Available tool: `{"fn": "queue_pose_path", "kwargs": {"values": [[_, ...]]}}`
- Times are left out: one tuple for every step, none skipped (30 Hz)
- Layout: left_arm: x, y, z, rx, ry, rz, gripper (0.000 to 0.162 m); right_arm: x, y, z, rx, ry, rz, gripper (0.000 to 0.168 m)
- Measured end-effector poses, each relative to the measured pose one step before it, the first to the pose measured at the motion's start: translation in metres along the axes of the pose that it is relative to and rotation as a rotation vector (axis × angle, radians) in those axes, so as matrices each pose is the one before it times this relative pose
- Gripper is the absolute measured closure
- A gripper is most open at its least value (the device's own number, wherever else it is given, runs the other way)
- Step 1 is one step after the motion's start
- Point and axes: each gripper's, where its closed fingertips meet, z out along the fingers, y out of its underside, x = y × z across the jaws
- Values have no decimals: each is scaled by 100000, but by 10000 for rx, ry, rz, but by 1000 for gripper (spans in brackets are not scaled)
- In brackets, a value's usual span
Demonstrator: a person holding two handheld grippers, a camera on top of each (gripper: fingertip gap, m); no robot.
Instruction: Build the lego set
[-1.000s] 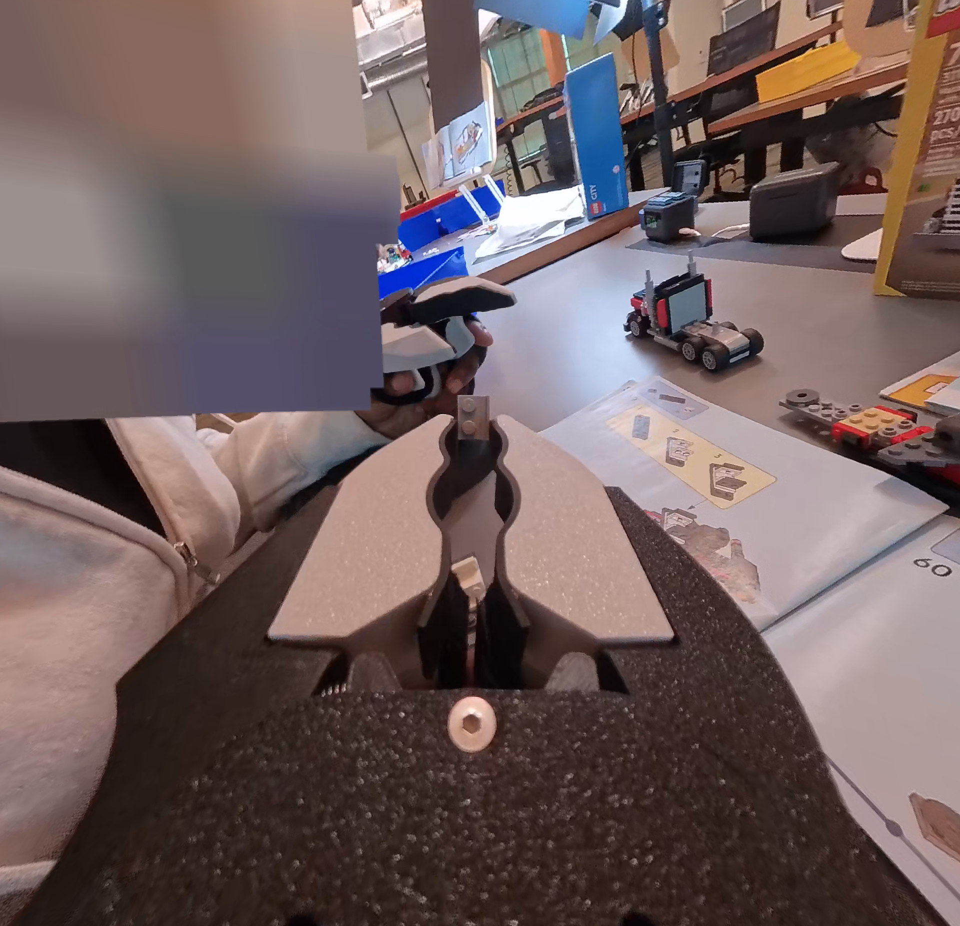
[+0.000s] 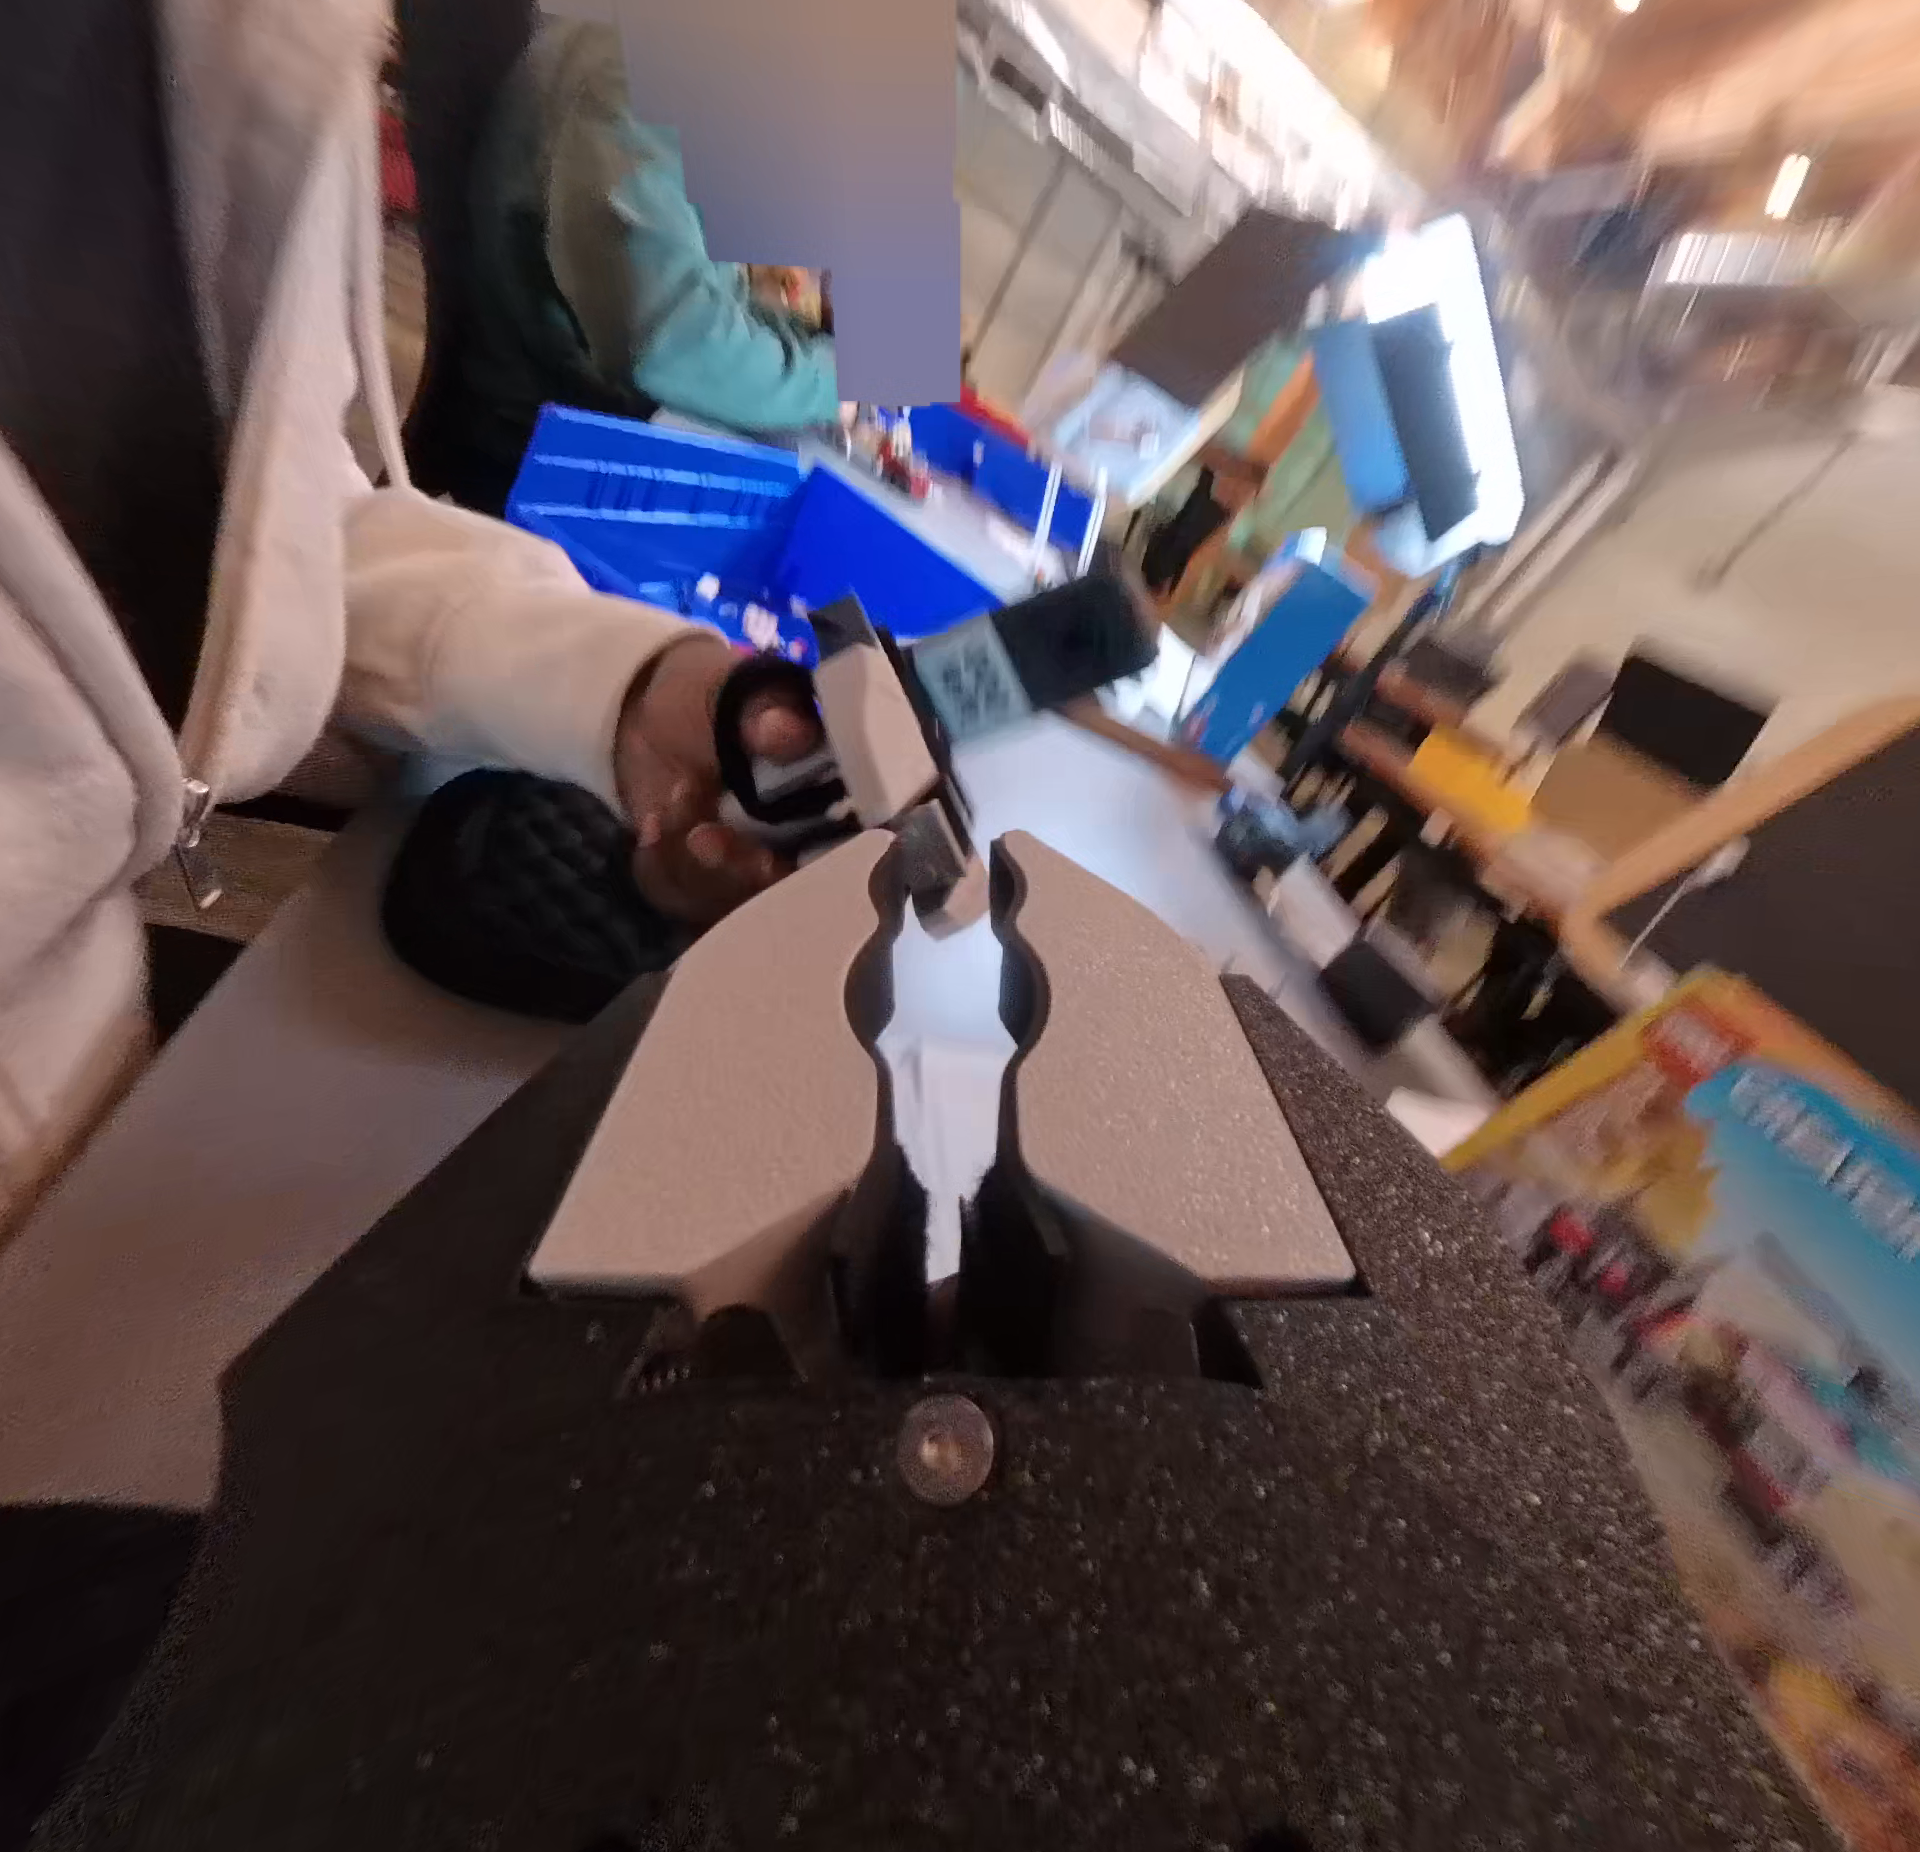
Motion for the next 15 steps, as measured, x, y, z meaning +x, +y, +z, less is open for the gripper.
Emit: {"fn": "queue_pose_path", "kwargs": {"values": [[-1730,598,-504,-829,-1690,1488,146,323,1036,-168,-632,-61,1011,153],[-1503,581,-403,-798,-1527,1556,145,262,938,-98,-598,-165,1239,154],[-1190,420,-248,-614,-1276,1366,145,340,764,-1,-485,-110,1348,155],[-674,326,-23,-482,-854,1138,145,488,571,99,-385,28,1327,158],[-443,388,160,-466,-647,936,145,415,328,179,-247,70,1113,161],[-196,362,272,-383,-444,776,145,261,25,217,-29,73,783,162],[-36,266,304,-274,-318,628,145,136,-144,219,101,89,484,163],[49,186,301,-210,-241,502,145,95,-54,266,15,121,297,163],[58,140,253,-165,-203,428,145,250,243,295,-193,249,232,162],[57,140,176,-164,-171,368,145,84,416,335,-326,120,101,159],[60,141,176,-139,-157,317,145,155,493,259,-289,165,131,157],[95,53,87,-70,-102,260,145,298,453,231,-199,241,176,156],[121,-38,9,4,-56,181,145,223,411,156,-118,165,157,155],[187,-74,10,23,4,110,145,68,336,184,-70,22,172,155],[218,-20,41,-2,48,97,145,-65,321,161,-43,-78,201,156]]}}
